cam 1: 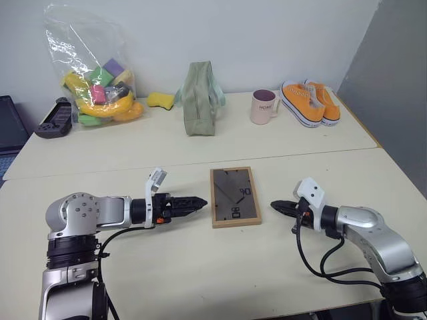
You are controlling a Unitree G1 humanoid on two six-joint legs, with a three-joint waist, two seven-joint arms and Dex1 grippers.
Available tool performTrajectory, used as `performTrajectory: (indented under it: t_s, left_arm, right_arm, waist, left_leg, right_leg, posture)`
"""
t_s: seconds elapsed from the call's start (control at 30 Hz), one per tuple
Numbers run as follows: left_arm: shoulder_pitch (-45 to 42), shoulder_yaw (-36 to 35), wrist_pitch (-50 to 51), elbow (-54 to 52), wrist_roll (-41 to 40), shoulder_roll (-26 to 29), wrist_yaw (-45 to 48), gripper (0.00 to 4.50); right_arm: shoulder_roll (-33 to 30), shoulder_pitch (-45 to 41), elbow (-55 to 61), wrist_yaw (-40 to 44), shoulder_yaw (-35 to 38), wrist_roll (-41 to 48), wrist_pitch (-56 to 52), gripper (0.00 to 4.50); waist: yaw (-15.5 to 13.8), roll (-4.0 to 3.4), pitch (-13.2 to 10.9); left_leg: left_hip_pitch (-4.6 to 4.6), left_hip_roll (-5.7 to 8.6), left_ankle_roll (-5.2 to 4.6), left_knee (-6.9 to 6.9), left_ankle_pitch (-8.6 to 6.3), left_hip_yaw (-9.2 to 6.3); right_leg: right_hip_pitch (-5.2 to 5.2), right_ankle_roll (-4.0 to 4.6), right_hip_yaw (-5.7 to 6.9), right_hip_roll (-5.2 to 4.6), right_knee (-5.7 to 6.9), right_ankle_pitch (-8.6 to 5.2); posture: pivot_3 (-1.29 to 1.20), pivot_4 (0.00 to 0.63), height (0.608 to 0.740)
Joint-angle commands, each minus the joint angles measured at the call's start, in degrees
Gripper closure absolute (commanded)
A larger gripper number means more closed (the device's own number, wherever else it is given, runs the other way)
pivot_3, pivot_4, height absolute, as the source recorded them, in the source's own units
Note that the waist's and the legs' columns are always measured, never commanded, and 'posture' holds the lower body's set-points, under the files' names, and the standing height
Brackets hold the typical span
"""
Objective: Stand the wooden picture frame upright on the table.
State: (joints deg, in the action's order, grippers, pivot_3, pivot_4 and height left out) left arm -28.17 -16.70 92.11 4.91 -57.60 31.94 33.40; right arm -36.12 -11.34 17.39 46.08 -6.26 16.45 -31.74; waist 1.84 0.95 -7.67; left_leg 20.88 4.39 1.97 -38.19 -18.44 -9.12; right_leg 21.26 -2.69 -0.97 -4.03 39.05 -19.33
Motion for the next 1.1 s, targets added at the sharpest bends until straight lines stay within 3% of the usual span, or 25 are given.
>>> performTrajectory:
  t_s: [0.03,0.43,0.87,1.1]
  left_arm:
    - [-1.0,0.1,0.4,1.6,-0.3,-1.3,-1.0,0.07]
    - [-2.5,0.5,0.4,5.4,3.7,-8.1,-3.7,0.07]
    - [-3.8,-0.2,0.4,8.0,6.0,-8.9,-4.8,0.07]
    - [-4.0,0.4,0.4,8.4,6.6,-9.3,-4.9,0.07]
  right_arm:
    - [0.8,-1.9,-0.7,-0.2,-1.0,-0.9,1.2,4.50]
    - [5.6,-4.8,-2.8,-2.2,-5.0,-2.4,0.0,4.50]
    - [7.6,-5.3,-6.2,-3.6,-5.8,-3.5,0.5,4.50]
    - [12.1,-7.9,-6.1,-5.2,-6.5,-2.9,-1.4,4.50]
  waist:
    - [0.0,0.01,0.0]
    - [0.1,0.01,0.0]
    - [-0.1,0.01,0.1]
    - [0.0,0.00,0.1]
  left_leg:
    - [0.00,0.00,0.00,0.00,0.00,0.00]
    - [0.00,0.00,0.00,-0.07,0.00,0.03]
    - [0.01,0.02,0.00,-0.52,0.00,-0.02]
    - [0.01,0.00,0.00,-0.54,0.00,-0.03]
  right_leg:
    - [0.00,0.00,0.00,0.00,0.00,0.00]
    - [0.00,0.00,0.01,0.00,0.04,0.00]
    - [-0.07,0.00,0.03,0.00,0.05,0.00]
    - [-0.08,0.00,0.03,0.01,0.07,0.00]
  posture:
    - [0.00,0.150,0.740]
    - [0.00,0.150,0.740]
    - [0.00,0.150,0.740]
    - [0.00,0.150,0.740]
